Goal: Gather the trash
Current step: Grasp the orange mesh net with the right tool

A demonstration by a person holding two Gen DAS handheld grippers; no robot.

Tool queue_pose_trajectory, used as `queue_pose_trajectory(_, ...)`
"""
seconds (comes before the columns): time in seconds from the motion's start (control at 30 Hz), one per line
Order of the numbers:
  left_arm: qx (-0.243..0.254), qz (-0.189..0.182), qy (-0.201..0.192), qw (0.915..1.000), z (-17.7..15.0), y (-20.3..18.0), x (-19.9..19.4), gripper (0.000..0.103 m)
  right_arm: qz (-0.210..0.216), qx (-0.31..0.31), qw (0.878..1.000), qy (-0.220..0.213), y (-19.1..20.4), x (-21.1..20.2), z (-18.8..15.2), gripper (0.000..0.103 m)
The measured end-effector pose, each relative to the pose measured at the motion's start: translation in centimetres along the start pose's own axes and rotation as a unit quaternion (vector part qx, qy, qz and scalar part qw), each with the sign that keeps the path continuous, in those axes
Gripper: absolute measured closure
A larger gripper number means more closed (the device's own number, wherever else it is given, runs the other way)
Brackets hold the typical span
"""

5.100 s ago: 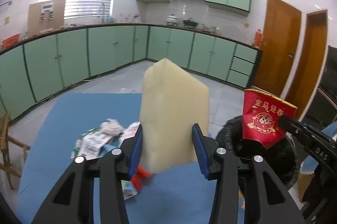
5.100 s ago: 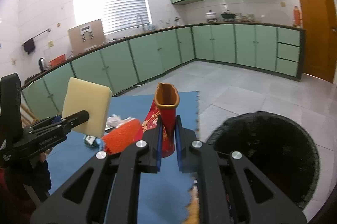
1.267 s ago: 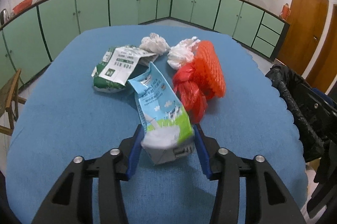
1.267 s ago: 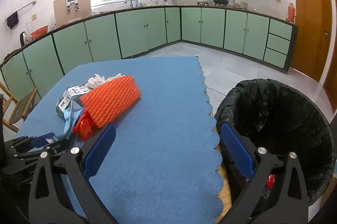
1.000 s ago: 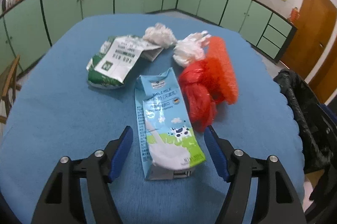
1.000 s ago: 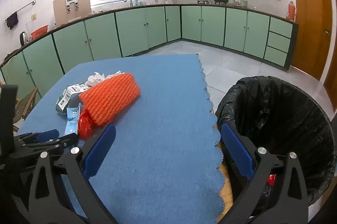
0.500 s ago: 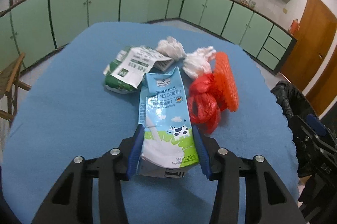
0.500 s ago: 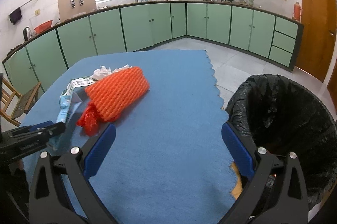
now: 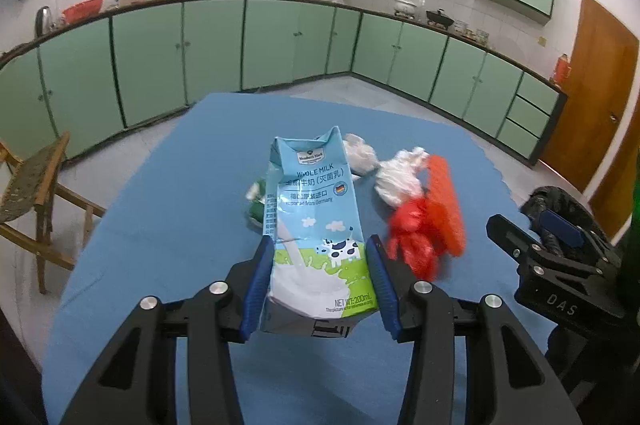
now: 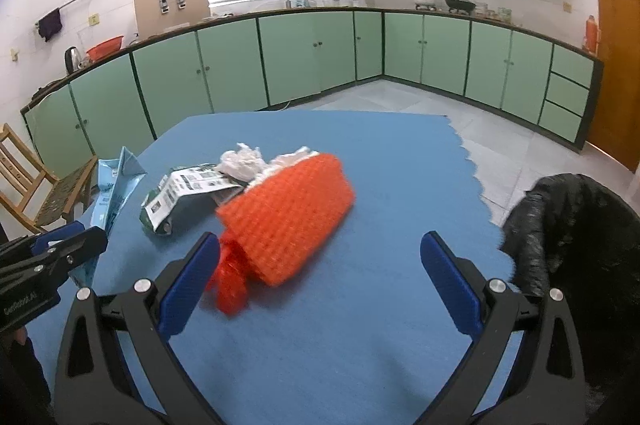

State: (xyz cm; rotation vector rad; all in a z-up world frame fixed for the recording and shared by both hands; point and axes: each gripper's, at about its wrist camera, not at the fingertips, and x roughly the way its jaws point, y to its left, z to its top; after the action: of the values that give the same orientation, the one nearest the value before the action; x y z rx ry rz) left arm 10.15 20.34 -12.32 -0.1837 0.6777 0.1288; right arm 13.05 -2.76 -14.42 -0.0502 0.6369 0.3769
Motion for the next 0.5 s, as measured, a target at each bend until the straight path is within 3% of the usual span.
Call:
queue_pose_trajectory(0.3, 0.017, 0.032, -0.016, 0.9992, 0.9, 1.5, 0.8, 0.056, -0.006, -0.034, 0.999, 0.035, 2.3, 4.4, -0.1, 0.009)
queue_pose_trajectory(0.5, 0.010, 0.032, -0.005, 0.9994, 0.8, 2.1, 1.4, 0.056, 0.059, -0.016, 0.995, 0.084, 1.6, 5.9, -0.2, 0.062)
